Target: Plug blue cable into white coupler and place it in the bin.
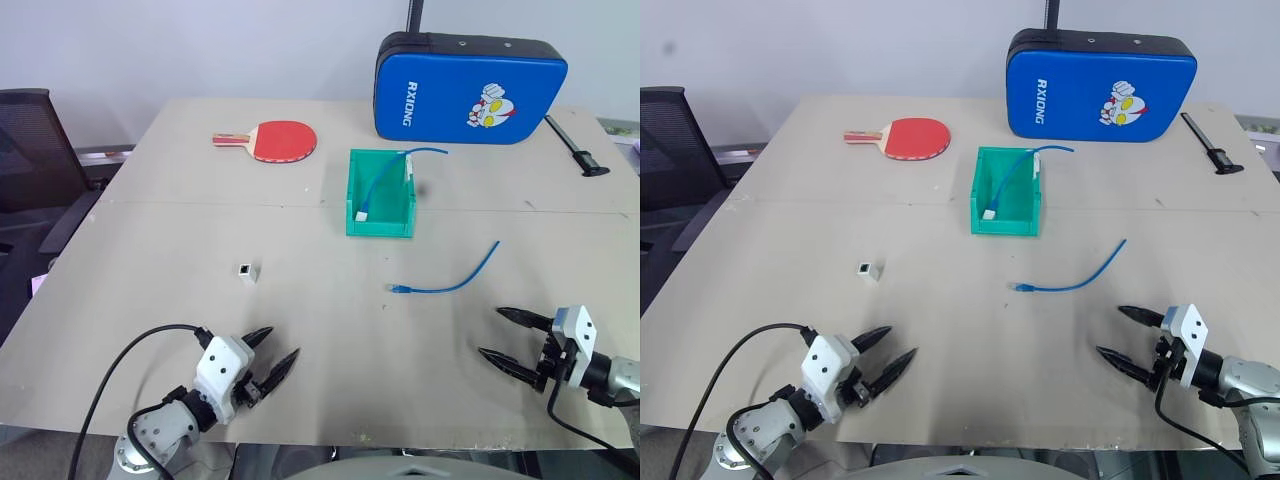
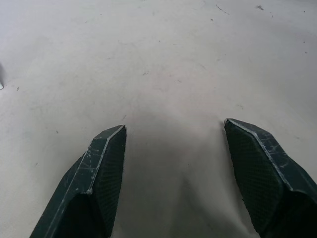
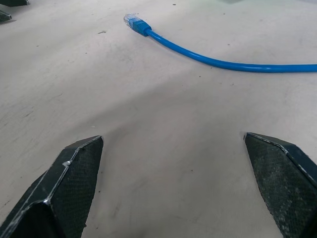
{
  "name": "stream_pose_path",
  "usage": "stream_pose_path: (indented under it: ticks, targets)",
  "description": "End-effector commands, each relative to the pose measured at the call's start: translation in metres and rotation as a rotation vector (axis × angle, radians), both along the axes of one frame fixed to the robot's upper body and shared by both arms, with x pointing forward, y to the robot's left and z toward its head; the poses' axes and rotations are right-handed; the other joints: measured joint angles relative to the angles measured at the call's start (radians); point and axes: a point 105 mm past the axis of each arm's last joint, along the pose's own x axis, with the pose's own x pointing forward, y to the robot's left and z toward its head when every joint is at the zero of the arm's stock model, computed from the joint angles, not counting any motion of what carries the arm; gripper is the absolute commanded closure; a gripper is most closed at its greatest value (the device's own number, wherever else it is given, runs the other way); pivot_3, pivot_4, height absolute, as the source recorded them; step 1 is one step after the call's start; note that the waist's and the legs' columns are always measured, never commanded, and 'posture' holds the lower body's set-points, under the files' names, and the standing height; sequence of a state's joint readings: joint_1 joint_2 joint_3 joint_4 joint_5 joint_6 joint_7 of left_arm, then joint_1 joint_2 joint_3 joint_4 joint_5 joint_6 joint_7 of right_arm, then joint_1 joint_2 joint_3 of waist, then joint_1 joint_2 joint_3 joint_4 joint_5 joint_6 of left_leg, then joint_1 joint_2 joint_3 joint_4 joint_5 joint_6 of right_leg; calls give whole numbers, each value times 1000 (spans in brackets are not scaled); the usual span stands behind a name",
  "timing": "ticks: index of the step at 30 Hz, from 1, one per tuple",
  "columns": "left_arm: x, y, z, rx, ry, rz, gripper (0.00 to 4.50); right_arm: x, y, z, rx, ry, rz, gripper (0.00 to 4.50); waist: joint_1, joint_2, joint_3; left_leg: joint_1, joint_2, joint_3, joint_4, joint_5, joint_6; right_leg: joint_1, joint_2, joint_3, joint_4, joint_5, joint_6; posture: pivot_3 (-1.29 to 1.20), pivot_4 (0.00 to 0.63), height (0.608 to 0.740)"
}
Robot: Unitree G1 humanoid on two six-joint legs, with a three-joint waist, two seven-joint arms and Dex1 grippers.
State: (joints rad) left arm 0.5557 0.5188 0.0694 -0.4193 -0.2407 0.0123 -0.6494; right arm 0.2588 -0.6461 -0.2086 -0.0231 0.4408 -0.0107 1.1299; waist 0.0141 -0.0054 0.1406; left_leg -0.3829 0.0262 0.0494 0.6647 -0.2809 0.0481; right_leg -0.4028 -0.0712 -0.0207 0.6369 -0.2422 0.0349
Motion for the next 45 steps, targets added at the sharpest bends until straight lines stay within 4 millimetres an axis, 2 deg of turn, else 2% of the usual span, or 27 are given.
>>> stream_pose_path:
  ticks: [1, 19, 24, 27, 35, 39, 41, 43, 45]
  targets:
    - [-8, -3, -10, -24, 62, -9, 1292, 2, 0, 8, -10, -39, 16, 11, 0, 0, 0, 0, 0, 0, 0, 0, 0, 0, 0, 0, 0, 0, 0, 0, 150, 729]
    - [-6, 2, -11, -43, 84, -13, 1292, 0, 0, 8, 22, -30, -16, 11, 0, 0, 0, 0, 0, 0, 0, 0, 0, 0, 0, 0, 0, 0, 0, 0, 150, 729]
    - [-3, -2, -1, -63, 63, -44, 1292, -2, 0, 8, 44, 0, -20, 11, 1, 0, 0, 0, 0, 0, 0, 0, 0, 0, 0, -1, 0, 0, 0, 0, 150, 729]
    - [0, -5, 3, -59, 54, -68, 27, -4, 2, 10, 83, 40, -17, 0, 1, 0, 0, 0, 0, -1, 1, 0, 0, 0, 0, -1, 1, 0, 0, 0, 150, 729]
    - [1, -14, 13, -3, 32, -179, 27, 0, 1, 8, 36, 19, -37, 0, 2, -2, 1, 0, 0, -1, 2, 0, 0, 0, 0, -1, 1, 0, 0, 0, 150, 729]
    - [24, -35, 36, -13, -4, -283, 27, -8, 10, 18, 103, 9, 43, 0, 8, -2, 2, -1, 0, -2, 2, 0, 0, 0, 0, -3, 1, 0, 0, 0, 150, 729]
    - [33, -47, 38, 27, 24, -369, 27, -11, 13, 23, 114, -16, 72, 0, 12, -3, 3, -2, 0, -3, 4, 0, 0, 0, 1, -6, 2, 0, 0, 0, 150, 729]
    - [47, -61, 41, 96, 37, -450, 27, -15, 11, 28, 109, -42, 87, 0, 12, -4, 3, -2, 0, -3, 4, 0, 0, 1, 2, -7, 3, 0, 0, 0, 150, 729]
    - [67, -77, 52, 112, 10, -488, 27, -16, 6, 36, 100, -76, 82, 0, 15, -4, 4, -2, -1, -2, 4, 0, 0, 1, 6, -6, 3, 0, 0, 0, 150, 729]
